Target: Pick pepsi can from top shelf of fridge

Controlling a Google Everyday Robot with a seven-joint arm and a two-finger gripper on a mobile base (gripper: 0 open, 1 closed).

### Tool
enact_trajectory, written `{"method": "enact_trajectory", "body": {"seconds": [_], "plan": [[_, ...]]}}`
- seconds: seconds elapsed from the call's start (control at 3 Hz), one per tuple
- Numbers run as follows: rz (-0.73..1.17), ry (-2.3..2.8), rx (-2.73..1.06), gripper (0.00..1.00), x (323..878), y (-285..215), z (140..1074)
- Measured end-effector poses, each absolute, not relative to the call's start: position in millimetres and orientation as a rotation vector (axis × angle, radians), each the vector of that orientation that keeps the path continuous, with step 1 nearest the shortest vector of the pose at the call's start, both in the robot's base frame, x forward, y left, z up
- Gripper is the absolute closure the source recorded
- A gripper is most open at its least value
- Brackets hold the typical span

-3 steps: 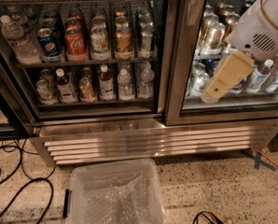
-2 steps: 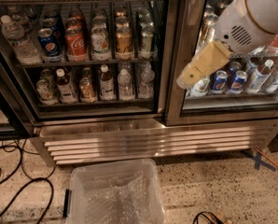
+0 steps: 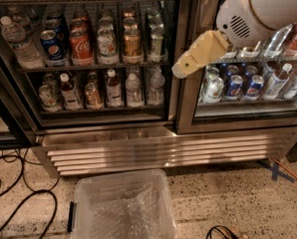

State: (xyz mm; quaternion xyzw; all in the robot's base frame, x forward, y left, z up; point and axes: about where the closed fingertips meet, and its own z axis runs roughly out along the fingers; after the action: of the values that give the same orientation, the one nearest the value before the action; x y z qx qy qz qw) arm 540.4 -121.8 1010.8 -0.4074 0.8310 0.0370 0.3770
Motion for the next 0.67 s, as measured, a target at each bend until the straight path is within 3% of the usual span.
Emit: {"method": "enact_trajectory", "body": {"seconds": [0.67], "plan": [[0.098, 2.042, -0.915, 0.00, 572, -72, 991]]}}
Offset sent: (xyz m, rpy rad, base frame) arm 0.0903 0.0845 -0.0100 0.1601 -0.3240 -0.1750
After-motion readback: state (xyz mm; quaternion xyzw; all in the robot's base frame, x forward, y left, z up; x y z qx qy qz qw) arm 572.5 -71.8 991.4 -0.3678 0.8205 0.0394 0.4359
